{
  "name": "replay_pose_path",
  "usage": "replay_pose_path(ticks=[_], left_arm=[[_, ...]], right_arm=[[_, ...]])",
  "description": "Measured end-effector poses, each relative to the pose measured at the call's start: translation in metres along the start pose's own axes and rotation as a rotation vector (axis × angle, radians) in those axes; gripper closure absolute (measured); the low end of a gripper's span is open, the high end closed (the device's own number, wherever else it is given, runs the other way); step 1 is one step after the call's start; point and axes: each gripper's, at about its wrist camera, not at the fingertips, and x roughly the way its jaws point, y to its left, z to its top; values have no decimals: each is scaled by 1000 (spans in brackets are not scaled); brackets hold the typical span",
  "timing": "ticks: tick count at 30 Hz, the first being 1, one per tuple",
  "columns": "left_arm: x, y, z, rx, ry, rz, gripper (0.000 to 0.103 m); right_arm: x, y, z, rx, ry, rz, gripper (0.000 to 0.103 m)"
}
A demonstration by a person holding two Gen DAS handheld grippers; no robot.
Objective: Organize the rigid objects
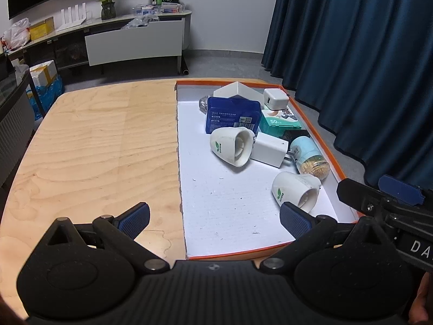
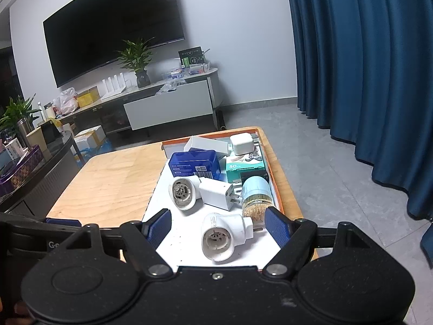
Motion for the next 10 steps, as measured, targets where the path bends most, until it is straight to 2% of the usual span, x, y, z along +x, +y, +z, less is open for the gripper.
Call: replay_pose_path(ticks=[10], left_arm=[[-6, 3, 0, -16, -28, -14, 0]], right_arm=[[-6, 1, 1, -3, -1, -20, 13]])
